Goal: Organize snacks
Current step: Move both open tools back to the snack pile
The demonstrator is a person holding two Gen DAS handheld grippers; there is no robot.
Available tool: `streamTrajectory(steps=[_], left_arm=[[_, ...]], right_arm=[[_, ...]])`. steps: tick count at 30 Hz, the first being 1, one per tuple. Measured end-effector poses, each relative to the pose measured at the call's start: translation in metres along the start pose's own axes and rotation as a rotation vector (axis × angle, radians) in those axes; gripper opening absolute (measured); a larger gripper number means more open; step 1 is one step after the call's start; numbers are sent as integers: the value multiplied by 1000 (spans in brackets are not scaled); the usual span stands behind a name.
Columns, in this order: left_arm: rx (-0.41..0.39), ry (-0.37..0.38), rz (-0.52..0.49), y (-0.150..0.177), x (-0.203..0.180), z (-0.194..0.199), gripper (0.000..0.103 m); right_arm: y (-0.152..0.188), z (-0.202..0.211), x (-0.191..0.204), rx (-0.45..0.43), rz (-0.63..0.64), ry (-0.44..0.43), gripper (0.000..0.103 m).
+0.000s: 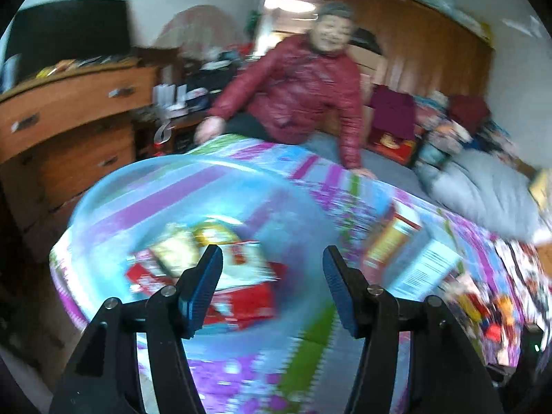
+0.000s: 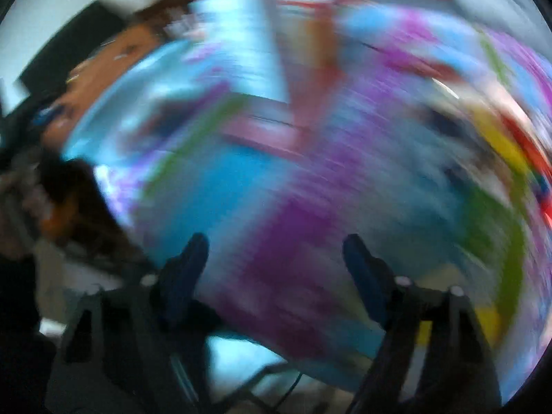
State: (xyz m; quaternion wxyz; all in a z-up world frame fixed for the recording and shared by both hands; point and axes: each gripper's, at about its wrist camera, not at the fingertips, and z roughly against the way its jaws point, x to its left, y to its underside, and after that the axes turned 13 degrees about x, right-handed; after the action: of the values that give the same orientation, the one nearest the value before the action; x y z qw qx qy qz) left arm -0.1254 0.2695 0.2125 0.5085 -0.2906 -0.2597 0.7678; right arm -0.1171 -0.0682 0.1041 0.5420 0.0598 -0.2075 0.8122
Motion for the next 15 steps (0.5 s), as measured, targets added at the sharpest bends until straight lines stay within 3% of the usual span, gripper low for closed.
streamTrajectory(steps=[3, 8, 13, 15], left_arm=[[36, 56, -111, 8, -48, -12, 61], [122, 97, -177, 23, -86, -35, 61], [160, 90, -203, 27, -100, -45, 61], [163, 87, -208, 28, -103, -44, 62]], right_arm=[[13, 16, -55, -31, -134, 66, 78], [0, 25, -108, -80, -226, 125, 79], [-32, 21, -153, -130, -363, 49, 79], [-48, 12, -168, -121, -382, 76, 79]])
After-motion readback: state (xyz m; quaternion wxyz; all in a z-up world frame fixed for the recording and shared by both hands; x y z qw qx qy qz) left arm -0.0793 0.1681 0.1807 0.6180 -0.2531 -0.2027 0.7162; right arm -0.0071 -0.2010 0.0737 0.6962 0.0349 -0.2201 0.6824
